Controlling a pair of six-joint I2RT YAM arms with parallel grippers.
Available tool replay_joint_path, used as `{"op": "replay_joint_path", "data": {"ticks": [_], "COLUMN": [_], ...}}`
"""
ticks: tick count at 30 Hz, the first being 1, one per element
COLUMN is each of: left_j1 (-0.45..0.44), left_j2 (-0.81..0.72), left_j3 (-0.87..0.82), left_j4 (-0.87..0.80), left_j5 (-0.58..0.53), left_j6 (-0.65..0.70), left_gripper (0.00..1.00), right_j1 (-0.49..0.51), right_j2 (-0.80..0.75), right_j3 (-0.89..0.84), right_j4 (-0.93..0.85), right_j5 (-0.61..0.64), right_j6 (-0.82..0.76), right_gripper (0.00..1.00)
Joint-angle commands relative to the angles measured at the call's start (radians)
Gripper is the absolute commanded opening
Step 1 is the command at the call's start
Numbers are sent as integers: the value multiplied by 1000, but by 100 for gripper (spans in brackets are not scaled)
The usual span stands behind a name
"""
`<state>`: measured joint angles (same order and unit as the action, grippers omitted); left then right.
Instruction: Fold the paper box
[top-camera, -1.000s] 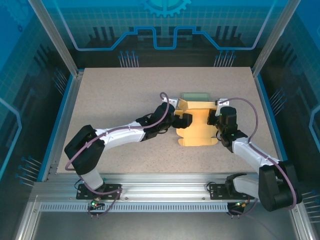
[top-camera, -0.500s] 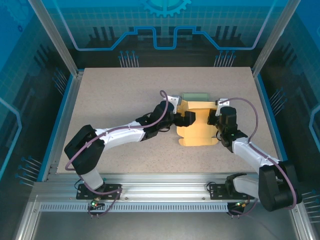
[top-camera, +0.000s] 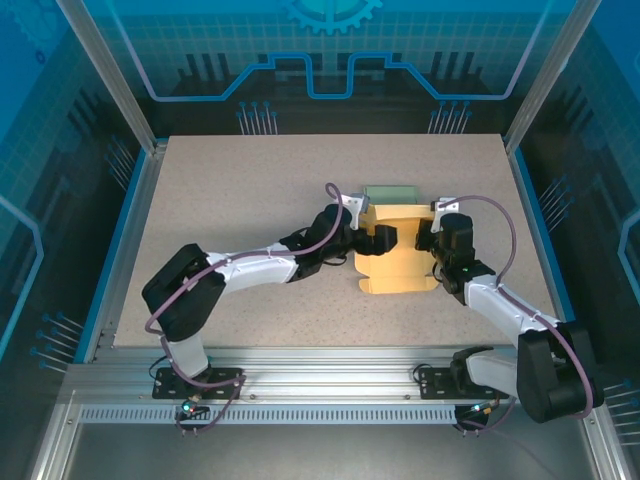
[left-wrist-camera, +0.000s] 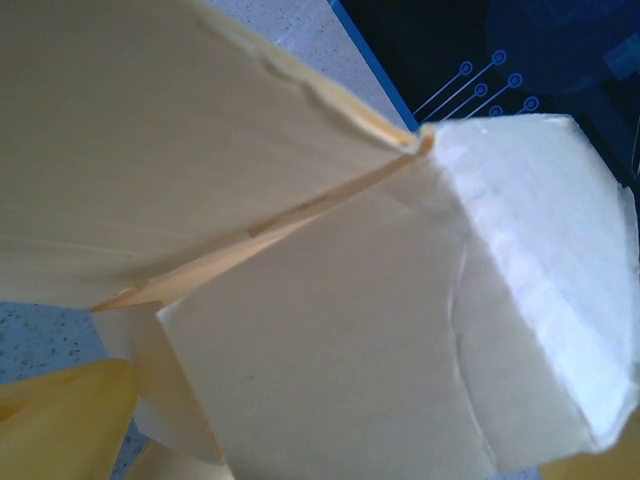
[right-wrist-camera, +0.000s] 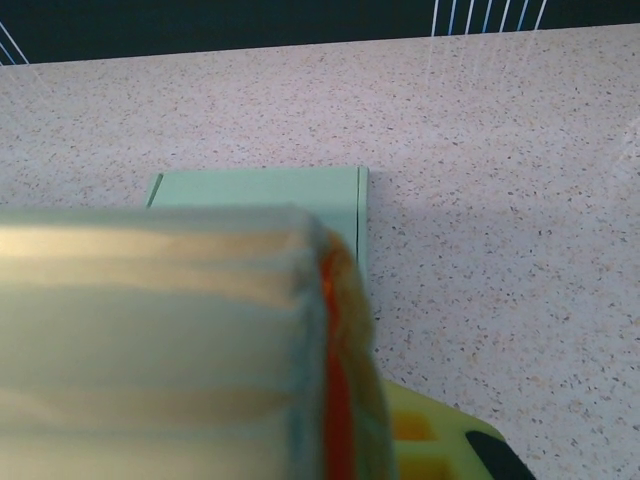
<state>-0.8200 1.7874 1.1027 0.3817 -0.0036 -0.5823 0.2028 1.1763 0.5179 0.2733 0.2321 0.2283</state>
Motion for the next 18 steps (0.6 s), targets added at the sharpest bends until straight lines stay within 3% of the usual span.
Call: {"op": "replay_joint_path", "data": {"ticks": [1, 8, 18], "left_j1": [-7, -11, -41], "left_j2": [20, -40, -283], "left_j3": [24, -50, -269], "left_j4": [61, 131, 136], "left_j5": [33, 4, -9], "left_j6": [-24, -12, -16], "left_gripper": [99, 99, 99], "right_j1": [2, 3, 2], "right_j2": [-19, -18, -21], "right_j3": [-5, -6, -8], "right_j4": [25, 23, 25], "right_j5": [-9, -6, -1], "right_j6": [6, 6, 10], "right_gripper": [0, 0, 0]}}
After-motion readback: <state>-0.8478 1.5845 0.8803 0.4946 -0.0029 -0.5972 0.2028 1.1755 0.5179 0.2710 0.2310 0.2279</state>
